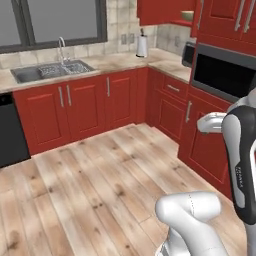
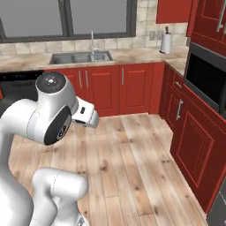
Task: Pick up the bowls from the cabinet and place each bowl in front of a stool on the dining counter.
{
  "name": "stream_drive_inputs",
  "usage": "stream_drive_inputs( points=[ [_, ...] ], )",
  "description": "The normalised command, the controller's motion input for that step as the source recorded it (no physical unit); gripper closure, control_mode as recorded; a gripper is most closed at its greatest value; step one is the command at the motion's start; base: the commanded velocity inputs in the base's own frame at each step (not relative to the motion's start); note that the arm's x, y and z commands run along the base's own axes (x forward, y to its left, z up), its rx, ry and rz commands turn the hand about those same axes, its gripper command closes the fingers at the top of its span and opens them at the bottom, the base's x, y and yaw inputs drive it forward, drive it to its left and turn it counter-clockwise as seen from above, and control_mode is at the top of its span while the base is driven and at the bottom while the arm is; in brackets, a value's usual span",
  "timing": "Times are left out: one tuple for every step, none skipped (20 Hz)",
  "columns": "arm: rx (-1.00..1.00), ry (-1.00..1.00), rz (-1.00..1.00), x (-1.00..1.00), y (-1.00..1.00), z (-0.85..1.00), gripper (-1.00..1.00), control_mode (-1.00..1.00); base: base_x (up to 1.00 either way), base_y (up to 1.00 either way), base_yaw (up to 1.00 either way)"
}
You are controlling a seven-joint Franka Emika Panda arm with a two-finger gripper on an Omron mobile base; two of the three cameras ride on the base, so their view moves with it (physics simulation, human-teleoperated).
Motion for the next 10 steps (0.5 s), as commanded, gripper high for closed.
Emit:
stream_drive_inputs(
  points=[
    [0.0,0.0,0.0,0.0,0.0,0.0,-1.0,1.0,1.0,0.0,-0.41],
    [0.0,0.0,0.0,0.0,0.0,0.0,-1.0,1.0,1.0,0.0,-0.41],
    [0.0,0.0,0.0,0.0,0.0,0.0,-1.0,1.0,1.0,0.0,-0.41],
    [0.0,0.0,0.0,0.0,0.0,0.0,-1.0,1.0,1.0,0.07,-0.39],
    [0.0,0.0,0.0,0.0,0.0,0.0,-1.0,1.0,1.0,0.1,-0.37],
    [0.0,0.0,0.0,0.0,0.0,0.0,-1.0,1.0,1.0,0.09,-0.36],
    [0.0,0.0,0.0,0.0,0.0,0.0,-1.0,1.0,1.0,0.09,-0.36],
    [0.0,0.0,0.0,0.0,0.0,0.0,-1.0,1.0,1.0,0.18,-0.37],
    [0.0,0.0,0.0,0.0,0.0,0.0,-1.0,1.0,1.0,0.19,-0.37],
    [0.0,0.0,0.0,0.0,0.0,0.0,-1.0,1.0,1.0,0.21,-0.38]
  ],
)
